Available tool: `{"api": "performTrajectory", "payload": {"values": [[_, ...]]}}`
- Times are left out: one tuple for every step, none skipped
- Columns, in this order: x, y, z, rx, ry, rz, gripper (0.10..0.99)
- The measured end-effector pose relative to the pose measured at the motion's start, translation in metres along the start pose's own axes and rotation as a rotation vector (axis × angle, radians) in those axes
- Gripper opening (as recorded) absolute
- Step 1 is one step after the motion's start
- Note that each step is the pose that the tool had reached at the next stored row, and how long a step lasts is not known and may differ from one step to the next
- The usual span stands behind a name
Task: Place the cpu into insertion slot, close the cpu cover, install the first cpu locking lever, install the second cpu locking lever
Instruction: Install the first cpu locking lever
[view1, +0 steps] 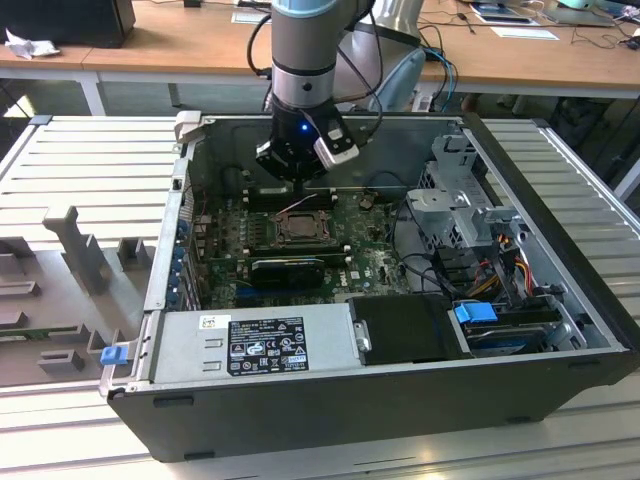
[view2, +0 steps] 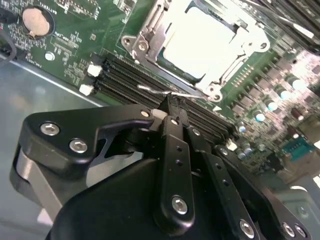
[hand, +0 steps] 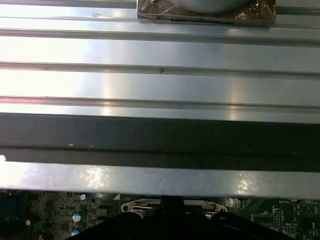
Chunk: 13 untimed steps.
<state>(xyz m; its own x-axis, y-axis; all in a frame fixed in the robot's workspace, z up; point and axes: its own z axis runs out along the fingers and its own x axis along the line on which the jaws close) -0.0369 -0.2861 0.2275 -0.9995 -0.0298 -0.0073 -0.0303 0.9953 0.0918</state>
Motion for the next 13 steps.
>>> {"api": "performTrajectory", "payload": {"values": [[-0.0012,-0.0001,0.0009,0.0,-0.0001,0.0,0.106],[-0.0043,0.0001,0.0015,0.0,-0.0001,0.0,0.106],[-0.0054,0.0002,0.0017,0.0,-0.0001,0.0,0.106],[-0.0065,0.0004,0.0018,0.0,-0.0001,0.0,0.106],[-0.0079,0.0006,0.0021,0.0,-0.0001,0.0,0.106],[-0.0087,0.0008,0.0023,0.0,-0.0001,0.0,0.106],[-0.0096,0.0011,0.0026,0.0,-0.0002,0.0,0.106],[-0.0103,0.0013,0.0029,0.0,-0.0002,0.0,0.106],[-0.0112,0.0015,0.0033,0.0,-0.0001,0.0,0.106],[-0.012,0.0017,0.0037,0.0,-0.0002,-0.001,0.106],[-0.013,0.0017,0.0042,0.0,-0.0001,-0.001,0.106],[-0.014,0.0017,0.0048,0.0,-0.0001,-0.001,0.106],[-0.0149,0.0015,0.0058,0.0,-0.0001,-0.001,0.106]]}}
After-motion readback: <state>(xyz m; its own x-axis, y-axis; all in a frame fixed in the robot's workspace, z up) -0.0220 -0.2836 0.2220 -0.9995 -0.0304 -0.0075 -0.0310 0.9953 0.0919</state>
